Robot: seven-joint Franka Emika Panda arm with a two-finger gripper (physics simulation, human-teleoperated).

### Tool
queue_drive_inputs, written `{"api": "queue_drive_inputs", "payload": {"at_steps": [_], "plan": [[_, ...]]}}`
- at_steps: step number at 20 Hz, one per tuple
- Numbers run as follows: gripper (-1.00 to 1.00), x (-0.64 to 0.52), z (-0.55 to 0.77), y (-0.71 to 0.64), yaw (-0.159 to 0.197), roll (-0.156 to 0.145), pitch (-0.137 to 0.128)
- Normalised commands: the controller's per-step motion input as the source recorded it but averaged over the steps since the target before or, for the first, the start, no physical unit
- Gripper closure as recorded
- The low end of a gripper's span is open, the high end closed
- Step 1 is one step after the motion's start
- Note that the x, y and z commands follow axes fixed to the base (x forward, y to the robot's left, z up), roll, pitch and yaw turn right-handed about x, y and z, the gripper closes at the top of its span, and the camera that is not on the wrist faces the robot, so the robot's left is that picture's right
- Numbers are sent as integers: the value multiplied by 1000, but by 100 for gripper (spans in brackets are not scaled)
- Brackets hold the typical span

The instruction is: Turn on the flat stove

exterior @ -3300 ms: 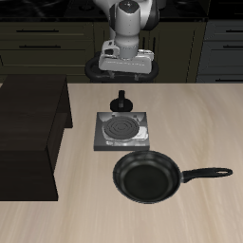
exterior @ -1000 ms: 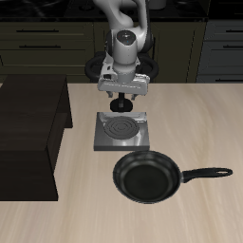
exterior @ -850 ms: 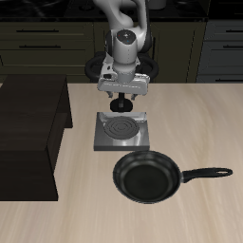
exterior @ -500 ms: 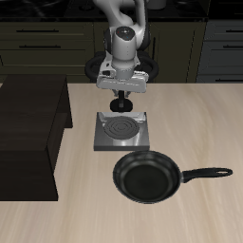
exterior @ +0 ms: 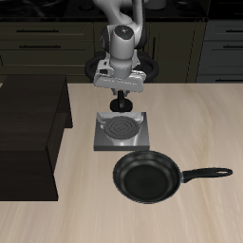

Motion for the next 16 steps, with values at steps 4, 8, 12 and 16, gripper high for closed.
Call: {"api": "queue_drive_inputs", "payload": {"at_steps": [4,8,12,16], "plan": [[100,29,87,-222,7,-19,-16],[100,75,96,-311,14,-25,-16],[100,89,67,-283,44,-27,-13],[100,187,198,-330,104,0,-16]]}}
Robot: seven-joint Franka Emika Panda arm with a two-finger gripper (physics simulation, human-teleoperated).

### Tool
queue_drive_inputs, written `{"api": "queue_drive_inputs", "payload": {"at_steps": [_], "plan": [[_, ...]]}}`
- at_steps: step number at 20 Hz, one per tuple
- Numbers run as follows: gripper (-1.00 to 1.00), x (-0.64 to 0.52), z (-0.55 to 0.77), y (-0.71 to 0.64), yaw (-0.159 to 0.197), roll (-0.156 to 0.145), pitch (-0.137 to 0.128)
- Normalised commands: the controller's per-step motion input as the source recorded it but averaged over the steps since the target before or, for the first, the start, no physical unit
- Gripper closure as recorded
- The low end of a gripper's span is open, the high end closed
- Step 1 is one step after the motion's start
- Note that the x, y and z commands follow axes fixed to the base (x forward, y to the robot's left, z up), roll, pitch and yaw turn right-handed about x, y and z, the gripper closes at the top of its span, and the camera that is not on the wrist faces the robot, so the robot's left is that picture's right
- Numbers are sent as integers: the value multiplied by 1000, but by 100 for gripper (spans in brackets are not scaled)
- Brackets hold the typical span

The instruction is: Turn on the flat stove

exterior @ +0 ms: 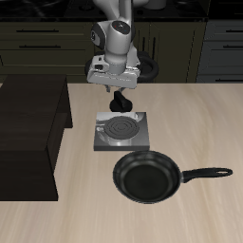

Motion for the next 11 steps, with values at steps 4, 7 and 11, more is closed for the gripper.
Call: {"api": "queue_drive_inputs", "payload": {"at_steps": [4,7,11], "plan": [[100,154,167,-129,109,-26,-46],[100,231,386,-139,63,-16,-37],[100,140,391,-60,36,31,-15]]}}
